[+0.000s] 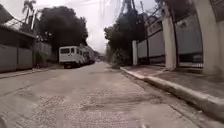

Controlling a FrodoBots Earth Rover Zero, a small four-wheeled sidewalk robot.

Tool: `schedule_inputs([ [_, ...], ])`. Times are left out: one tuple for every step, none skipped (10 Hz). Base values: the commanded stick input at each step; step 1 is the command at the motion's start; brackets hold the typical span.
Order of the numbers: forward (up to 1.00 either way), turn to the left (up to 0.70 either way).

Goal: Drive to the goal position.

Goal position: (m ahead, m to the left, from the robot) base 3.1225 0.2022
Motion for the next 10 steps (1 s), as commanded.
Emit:
schedule_inputs([
  [1.0, 0.0],
  [1.0, 0.0],
  [1.0, 0.0],
  [1.0, 0.0],
  [1.0, 0.0],
  [1.0, 0.0],
  [1.0, 0.0],
  [1.0, 0.0],
  [1.0, 0.0],
  [1.0, 0.0],
])
